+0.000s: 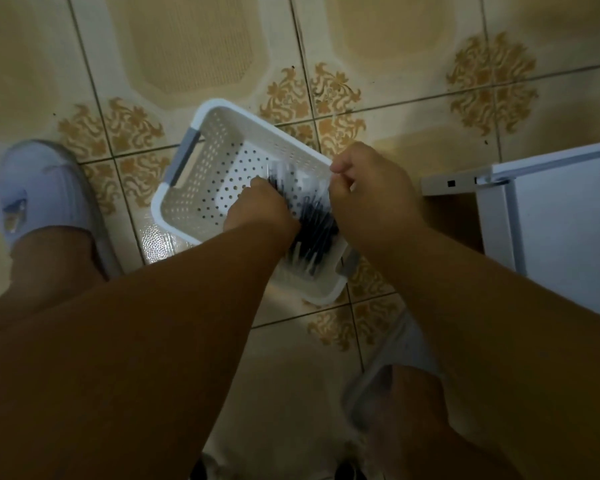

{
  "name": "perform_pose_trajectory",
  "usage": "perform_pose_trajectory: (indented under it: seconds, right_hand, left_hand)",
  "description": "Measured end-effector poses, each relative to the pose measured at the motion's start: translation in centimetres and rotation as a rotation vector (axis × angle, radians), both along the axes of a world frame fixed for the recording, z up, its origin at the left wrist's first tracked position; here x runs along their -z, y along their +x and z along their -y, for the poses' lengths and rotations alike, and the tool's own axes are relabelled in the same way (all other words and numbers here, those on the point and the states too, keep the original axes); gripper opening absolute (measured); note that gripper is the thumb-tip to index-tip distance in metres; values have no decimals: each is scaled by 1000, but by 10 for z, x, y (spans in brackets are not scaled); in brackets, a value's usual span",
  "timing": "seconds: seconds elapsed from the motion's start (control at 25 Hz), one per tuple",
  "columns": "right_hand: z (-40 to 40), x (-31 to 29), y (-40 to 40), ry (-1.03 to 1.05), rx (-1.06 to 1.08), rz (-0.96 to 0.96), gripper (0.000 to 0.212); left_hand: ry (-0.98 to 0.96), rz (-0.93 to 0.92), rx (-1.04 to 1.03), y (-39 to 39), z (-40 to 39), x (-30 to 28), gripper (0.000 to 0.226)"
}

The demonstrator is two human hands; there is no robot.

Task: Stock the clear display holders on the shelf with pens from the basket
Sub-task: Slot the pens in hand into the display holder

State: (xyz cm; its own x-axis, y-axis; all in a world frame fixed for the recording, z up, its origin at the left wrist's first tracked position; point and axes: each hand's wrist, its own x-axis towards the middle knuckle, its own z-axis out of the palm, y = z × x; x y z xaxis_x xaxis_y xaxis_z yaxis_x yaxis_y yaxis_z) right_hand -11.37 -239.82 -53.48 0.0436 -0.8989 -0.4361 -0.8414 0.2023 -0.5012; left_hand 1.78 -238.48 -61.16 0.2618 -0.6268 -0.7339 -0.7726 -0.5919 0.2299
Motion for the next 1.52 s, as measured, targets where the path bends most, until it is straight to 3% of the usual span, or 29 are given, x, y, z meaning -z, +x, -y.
perform_pose_trajectory:
  seconds: [0.16, 0.32, 0.52, 0.6, 0.76, 0.92, 1.04, 1.16, 1.32, 1.52]
  right_hand:
    - [-9, 6, 2, -1, 16, 22, 10]
    - [-19, 14, 21, -50, -51, 31, 11]
    - [-13, 54, 52, 229, -199, -144, 4]
    - [-8, 63, 58, 301, -115, -195, 8]
    - [3, 66, 70, 315, -162, -301, 17]
    - [9, 66, 86, 305, -178, -256, 14]
    - [8, 62, 83, 432, -163, -244, 18]
    - [7, 52, 85, 505, -119, -235, 5]
    - [-4, 25, 89, 403, -45, -190, 14]
    - [-29, -69, 68, 82, -50, -113, 25]
  left_hand:
    - [-30, -51, -61, 9, 2, -1, 36]
    - [-107, -128, -161, 27, 9, -12, 29]
    - [-112, -273, -438, 49, 6, -23, 27]
    - [-116, -305, -467, 52, 7, -26, 25]
    - [-140, -342, -479, 50, 11, -33, 24]
    - [-181, -368, -524, 56, 12, -35, 27]
    - [-160, -382, -526, 58, 9, -48, 28]
    - [-181, -349, -466, 61, -4, -70, 25]
    - [-214, -291, -362, 66, -13, -95, 22]
    - [-296, -365, -362, 64, -34, -175, 15]
